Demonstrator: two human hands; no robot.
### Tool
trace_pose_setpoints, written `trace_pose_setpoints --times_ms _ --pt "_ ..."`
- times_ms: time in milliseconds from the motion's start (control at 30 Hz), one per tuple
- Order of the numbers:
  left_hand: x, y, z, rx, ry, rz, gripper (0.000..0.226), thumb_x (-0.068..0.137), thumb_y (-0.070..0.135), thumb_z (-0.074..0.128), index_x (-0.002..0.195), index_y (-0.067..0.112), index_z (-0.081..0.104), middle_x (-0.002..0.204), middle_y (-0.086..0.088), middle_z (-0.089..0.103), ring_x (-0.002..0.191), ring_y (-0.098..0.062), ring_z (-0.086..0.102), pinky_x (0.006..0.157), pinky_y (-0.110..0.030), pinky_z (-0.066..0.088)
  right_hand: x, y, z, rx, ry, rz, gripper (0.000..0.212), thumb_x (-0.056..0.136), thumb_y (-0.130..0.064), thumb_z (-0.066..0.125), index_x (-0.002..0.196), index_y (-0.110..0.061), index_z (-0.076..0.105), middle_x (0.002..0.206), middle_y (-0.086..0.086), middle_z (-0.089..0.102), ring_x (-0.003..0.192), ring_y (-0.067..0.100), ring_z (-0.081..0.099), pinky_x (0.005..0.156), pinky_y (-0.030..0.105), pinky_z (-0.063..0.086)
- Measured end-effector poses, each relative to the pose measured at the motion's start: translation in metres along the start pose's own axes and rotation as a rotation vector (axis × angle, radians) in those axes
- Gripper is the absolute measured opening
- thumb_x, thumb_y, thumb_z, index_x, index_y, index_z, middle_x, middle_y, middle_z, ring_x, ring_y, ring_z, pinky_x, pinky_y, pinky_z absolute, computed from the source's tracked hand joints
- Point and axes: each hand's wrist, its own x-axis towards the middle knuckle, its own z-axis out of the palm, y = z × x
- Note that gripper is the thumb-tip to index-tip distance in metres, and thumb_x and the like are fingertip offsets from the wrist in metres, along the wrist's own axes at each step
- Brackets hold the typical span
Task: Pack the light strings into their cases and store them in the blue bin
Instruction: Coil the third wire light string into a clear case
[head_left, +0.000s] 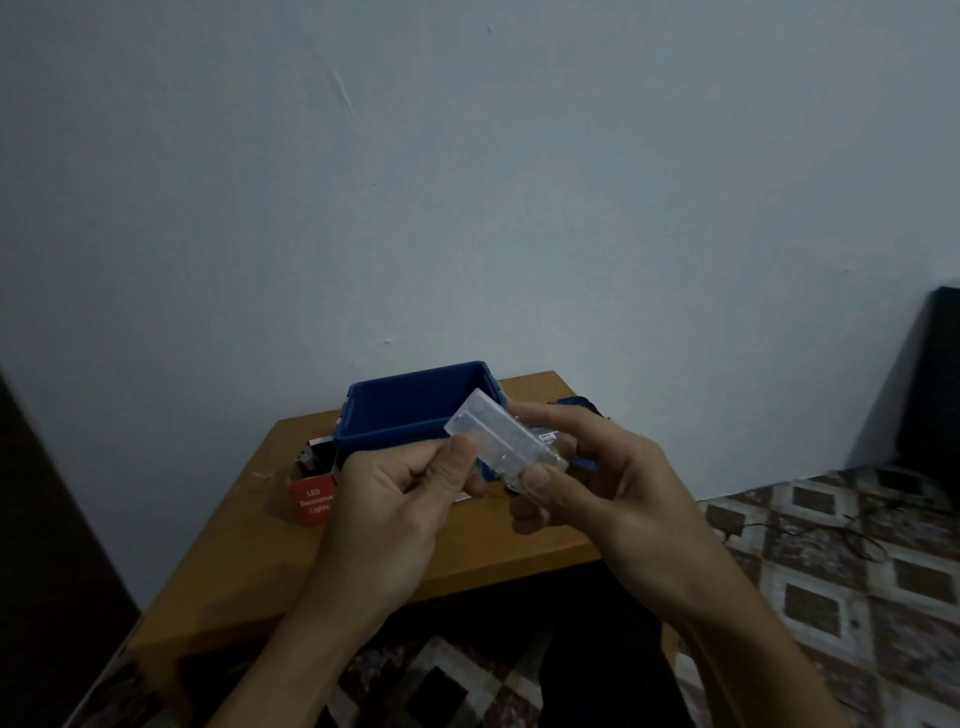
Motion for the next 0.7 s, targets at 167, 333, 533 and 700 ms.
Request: trace_pose_setpoints --times_ms 167,333,533,700 --pt "0.0 0.007 0.001 0.05 -0.049 0.028 0.035 0.091 0.028 0.055 0.076 -0.001 0.07 0.043 0.02 0.05 0.044 0.008 0.048 0.048 -0.004 0.034 -0.001 0.0 -0.002 -0.003 0.008 0.026 0.03 0.091 -0.019 0.067 0.12 -0.027 0.068 0.091 0.019 0.063 0.076 0.031 0.072 0.074 0.042 0.06" --pt "-0.002 0.011 -0.002 0.01 -0.094 -0.013 0.018 0.092 0.013 0.059 0.087 0.0 0.072 0.044 0.018 0.053 0.042 0.007 0.05 0.048 -0.002 0.035 -0.001 -0.001 -0.002 0.032 0.008 0.02 0.026 0.091 -0.017 0.068 0.116 -0.023 0.068 0.089 0.02 0.061 0.076 0.035 0.071 0.073 0.045 0.062" --pt "-0.002 0.012 -0.003 -0.021 -0.096 -0.054 0.021 0.087 0.019 0.063 0.089 0.001 0.075 0.047 0.015 0.057 0.043 0.006 0.051 0.048 -0.003 0.036 -0.001 -0.001 -0.002 0.028 0.019 0.031 0.024 0.092 -0.015 0.067 0.114 -0.023 0.07 0.088 0.02 0.062 0.075 0.035 0.071 0.073 0.044 0.062" --pt "-0.002 0.013 -0.004 0.035 -0.093 -0.114 0.032 0.096 0.03 0.062 0.077 0.007 0.073 0.043 0.011 0.047 0.04 0.0 0.041 0.048 -0.01 0.033 -0.001 -0.002 -0.001 -0.004 0.058 0.035 0.026 0.092 -0.012 0.066 0.117 -0.021 0.07 0.092 0.022 0.064 0.076 0.031 0.071 0.069 0.035 0.06"
